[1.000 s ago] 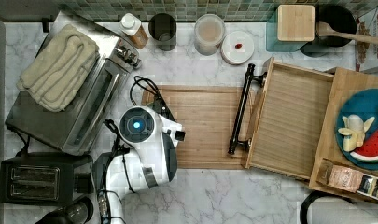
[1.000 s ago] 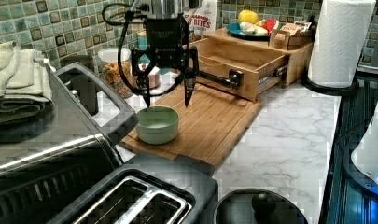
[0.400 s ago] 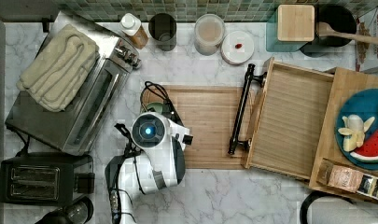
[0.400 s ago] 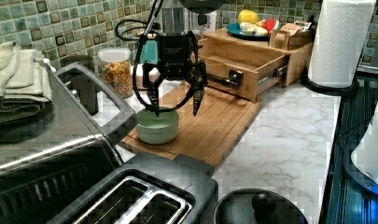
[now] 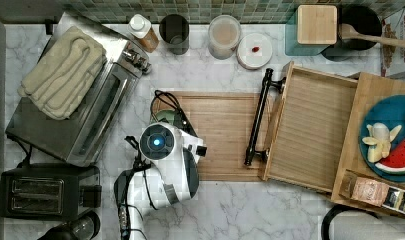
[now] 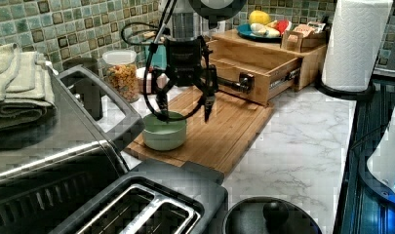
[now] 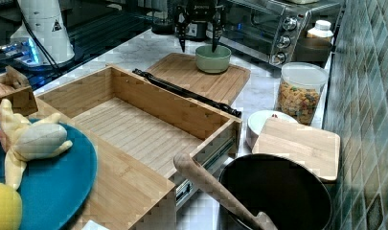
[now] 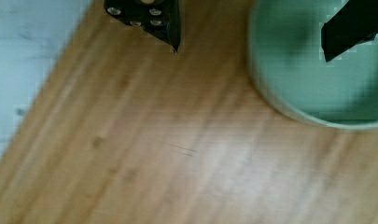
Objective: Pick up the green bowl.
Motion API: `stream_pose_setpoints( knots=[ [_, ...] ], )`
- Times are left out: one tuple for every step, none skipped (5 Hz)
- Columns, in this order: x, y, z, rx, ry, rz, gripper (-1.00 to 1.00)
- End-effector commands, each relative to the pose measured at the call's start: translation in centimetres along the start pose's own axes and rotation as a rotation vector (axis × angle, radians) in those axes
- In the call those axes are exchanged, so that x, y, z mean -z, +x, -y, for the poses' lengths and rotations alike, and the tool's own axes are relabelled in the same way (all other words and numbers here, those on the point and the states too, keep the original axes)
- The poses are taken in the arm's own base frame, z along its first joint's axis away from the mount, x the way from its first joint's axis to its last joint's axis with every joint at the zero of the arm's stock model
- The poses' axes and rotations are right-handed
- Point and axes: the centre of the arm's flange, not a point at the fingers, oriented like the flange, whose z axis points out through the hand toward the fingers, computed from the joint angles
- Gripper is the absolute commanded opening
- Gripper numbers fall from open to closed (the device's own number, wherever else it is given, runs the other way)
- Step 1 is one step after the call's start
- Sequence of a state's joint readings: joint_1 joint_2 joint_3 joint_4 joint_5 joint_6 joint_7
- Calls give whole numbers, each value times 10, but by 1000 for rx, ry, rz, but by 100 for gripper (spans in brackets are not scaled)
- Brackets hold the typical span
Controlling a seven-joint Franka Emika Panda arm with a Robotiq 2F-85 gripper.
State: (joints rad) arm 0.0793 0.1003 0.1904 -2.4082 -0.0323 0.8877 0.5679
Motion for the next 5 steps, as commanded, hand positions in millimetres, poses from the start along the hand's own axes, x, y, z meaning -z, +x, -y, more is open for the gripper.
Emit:
stream_pose_setpoints(
  knots=[
    [-30,4,-6,-33,45,34,100],
    [-30,4,-2,-49,46,28,100],
    [-27,7,-2,-58,33,48,-100],
    [-29,11,-2,-49,37,35,-100],
    [-28,11,0,-48,48,19,-100]
  ],
)
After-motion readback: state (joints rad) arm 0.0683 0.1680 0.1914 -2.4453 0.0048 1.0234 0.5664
